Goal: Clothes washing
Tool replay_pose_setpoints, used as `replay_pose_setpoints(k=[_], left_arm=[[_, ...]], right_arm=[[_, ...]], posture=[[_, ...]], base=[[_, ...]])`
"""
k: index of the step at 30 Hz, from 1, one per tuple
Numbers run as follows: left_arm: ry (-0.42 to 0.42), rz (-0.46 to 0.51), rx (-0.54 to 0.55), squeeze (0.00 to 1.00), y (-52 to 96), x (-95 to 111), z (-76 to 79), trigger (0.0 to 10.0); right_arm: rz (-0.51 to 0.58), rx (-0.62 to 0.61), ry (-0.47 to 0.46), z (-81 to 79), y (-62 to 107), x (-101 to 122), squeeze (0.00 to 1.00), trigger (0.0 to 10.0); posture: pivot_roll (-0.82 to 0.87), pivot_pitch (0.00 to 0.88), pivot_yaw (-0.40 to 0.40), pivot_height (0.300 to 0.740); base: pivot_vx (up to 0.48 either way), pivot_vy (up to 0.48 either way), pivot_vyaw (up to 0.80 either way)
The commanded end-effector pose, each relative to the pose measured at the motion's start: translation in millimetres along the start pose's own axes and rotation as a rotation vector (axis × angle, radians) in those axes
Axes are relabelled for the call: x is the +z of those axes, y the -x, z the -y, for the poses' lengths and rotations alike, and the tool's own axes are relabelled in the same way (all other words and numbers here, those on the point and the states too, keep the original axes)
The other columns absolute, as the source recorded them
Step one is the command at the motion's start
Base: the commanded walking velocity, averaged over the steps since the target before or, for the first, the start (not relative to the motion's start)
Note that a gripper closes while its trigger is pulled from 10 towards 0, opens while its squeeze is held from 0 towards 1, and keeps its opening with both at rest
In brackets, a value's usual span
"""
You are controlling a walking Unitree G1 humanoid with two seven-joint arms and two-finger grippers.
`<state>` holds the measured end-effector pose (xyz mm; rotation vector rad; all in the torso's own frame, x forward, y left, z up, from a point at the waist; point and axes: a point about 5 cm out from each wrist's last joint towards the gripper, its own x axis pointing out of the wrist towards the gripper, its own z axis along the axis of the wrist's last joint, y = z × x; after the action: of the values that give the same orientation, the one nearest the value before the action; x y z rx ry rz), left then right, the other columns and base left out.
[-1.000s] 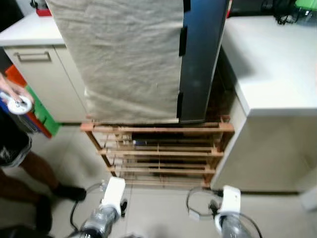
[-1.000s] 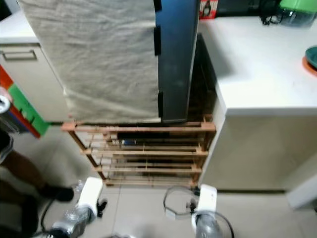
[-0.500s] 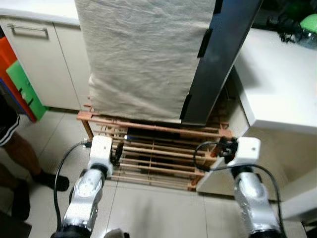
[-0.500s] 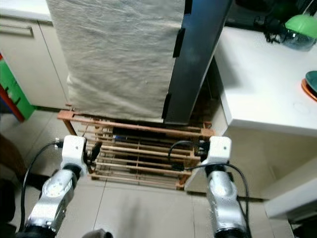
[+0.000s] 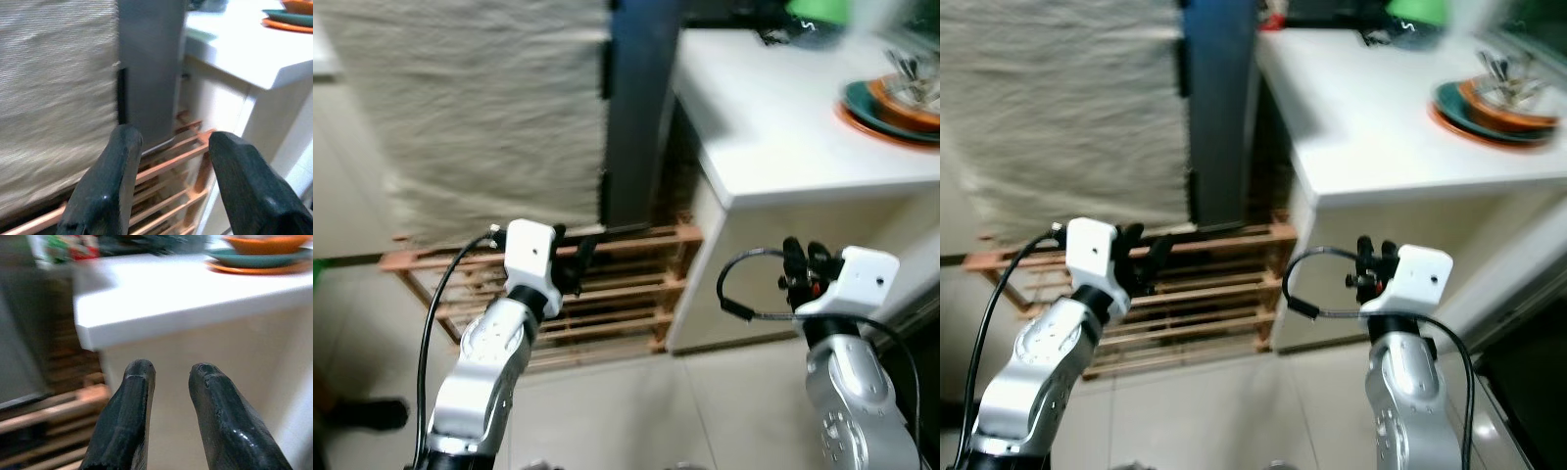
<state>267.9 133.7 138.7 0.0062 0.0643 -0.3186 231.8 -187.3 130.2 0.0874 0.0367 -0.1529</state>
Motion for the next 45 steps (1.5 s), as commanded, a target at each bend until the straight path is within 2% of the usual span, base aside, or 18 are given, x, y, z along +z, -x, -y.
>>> replay_pose_setpoints(k=[1, 4, 5, 10, 13, 20, 25, 26, 30, 36, 39, 40, 41, 42, 43, 44, 45], left_arm=[[0.014, 0.000, 0.003, 0.00, 1.1, 8.4, 0.4, 10.0], [-0.098, 0.036, -0.027, 0.00, 1.5, 17.3, 0.2, 10.0], [-0.108, 0.038, -0.022, 0.00, 0.8, 19.5, -1.7, 10.0], [-0.051, 0.053, 0.040, 0.00, -1.4, 26.1, -10.5, 10.0], [-0.079, 0.042, 0.051, 0.00, -2.1, 23.7, -10.3, 10.0], [-0.080, 0.053, 0.047, 0.00, -0.8, 23.3, -0.9, 10.0], [-0.073, 0.041, 0.069, 0.00, -1.1, 22.1, -2.5, 10.0], [-0.104, 0.047, 0.103, 0.00, -1.4, 23.7, -6.5, 10.0], [-0.160, 0.092, 0.120, 0.00, -2.6, 29.4, -9.0, 10.0], [-0.108, 0.041, 0.062, 0.00, -2.7, 26.6, -7.9, 10.0], [-0.078, 0.016, 0.031, 0.00, 0.4, 20.5, -3.7, 10.0], [-0.046, 0.023, 0.005, 0.00, 3.1, 19.2, 1.1, 10.0], [-0.035, 0.033, -0.005, 0.34, 4.1, 19.7, 2.8, 10.0], [-0.003, 0.035, -0.010, 0.84, 4.9, 19.3, 4.6, 10.0], [0.021, 0.034, -0.012, 1.00, 5.4, 19.0, 5.6, 10.0], [0.035, 0.032, -0.012, 1.00, 5.6, 18.8, 6.3, 10.0], [0.053, 0.031, -0.017, 1.00, 5.9, 18.6, 7.1, 10.0]], right_arm=[[0.011, -0.026, 0.000, 1.3, -0.2, 8.2, 0.00, 10.0], [-0.008, -0.035, 0.010, 1.0, -1.0, 7.7, 0.00, 10.0], [-0.012, -0.041, 0.007, 0.3, -1.9, 8.0, 0.00, 10.0], [-0.005, -0.054, 0.047, -3.5, -3.8, 11.9, 0.00, 10.0], [-0.002, -0.048, 0.047, -9.0, -5.7, 14.2, 0.00, 10.0], [-0.004, -0.055, 0.053, -14.0, -11.9, 17.1, 0.00, 10.0], [-0.013, -0.065, 0.047, -18.0, -14.8, 19.9, 0.00, 10.0], [0.026, -0.072, 0.032, -18.2, -15.4, 25.2, 0.00, 10.0], [0.052, -0.083, 0.014, -17.1, -15.9, 28.1, 0.00, 10.0], [0.025, -0.004, 0.056, -24.9, -12.9, 23.7, 0.00, 10.0], [0.007, 0.004, 0.077, -24.8, -9.1, 17.7, 0.00, 10.0], [-0.001, 0.019, 0.096, -23.9, -6.1, 14.6, 0.00, 10.0], [0.000, 0.026, 0.106, -23.7, -5.3, 14.3, 0.01, 10.0], [-0.004, 0.029, 0.103, -23.2, -4.4, 13.6, 0.26, 10.0], [-0.007, 0.030, 0.099, -22.9, -3.8, 13.0, 0.55, 10.0], [-0.010, 0.029, 0.094, -22.5, -3.5, 12.7, 0.55, 10.0], [-0.012, 0.028, 0.096, -21.9, -3.3, 12.3, 1.00, 10.0]], posture=[[-0.11, 0.000, -0.007, 0.740], [-0.10, 0.000, -0.004, 0.740], [-0.10, 0.000, -0.003, 0.740], [-0.10, 0.000, -0.005, 0.740], [-0.10, 0.000, -0.009, 0.740], [-0.09, 0.000, -0.022, 0.740], [-0.09, 0.000, -0.025, 0.740], [-0.09, 0.000, -0.025, 0.740], [-0.08, 0.000, -0.026, 0.740], [-0.08, 0.000, -0.020, 0.740], [-0.08, 0.000, -0.021, 0.740], [-0.08, 0.000, -0.025, 0.740], [-0.08, 0.000, -0.025, 0.740], [-0.08, 0.000, -0.025, 0.740], [-0.08, 0.000, -0.025, 0.740], [-0.08, 0.000, -0.027, 0.740], [-0.08, 0.000, -0.028, 0.740]], base=[[0.000, 0.000, -0.80], [0.000, 0.000, -0.80], [0.000, 0.000, -0.80], [0.000, 0.000, -0.80], [0.000, 0.000, -0.80], [0.000, 0.000, -0.80], [0.000, 0.000, -0.77], [0.000, 0.000, -0.76], [0.000, 0.000, -0.78], [0.000, 0.000, -0.67], [0.000, 0.000, 0.00], [0.000, 0.000, 0.00], [0.000, 0.000, -0.80], [0.000, 0.000, -0.80], [0.000, 0.000, -0.80], [0.000, 0.000, -0.80], [0.000, 0.000, -0.80]])
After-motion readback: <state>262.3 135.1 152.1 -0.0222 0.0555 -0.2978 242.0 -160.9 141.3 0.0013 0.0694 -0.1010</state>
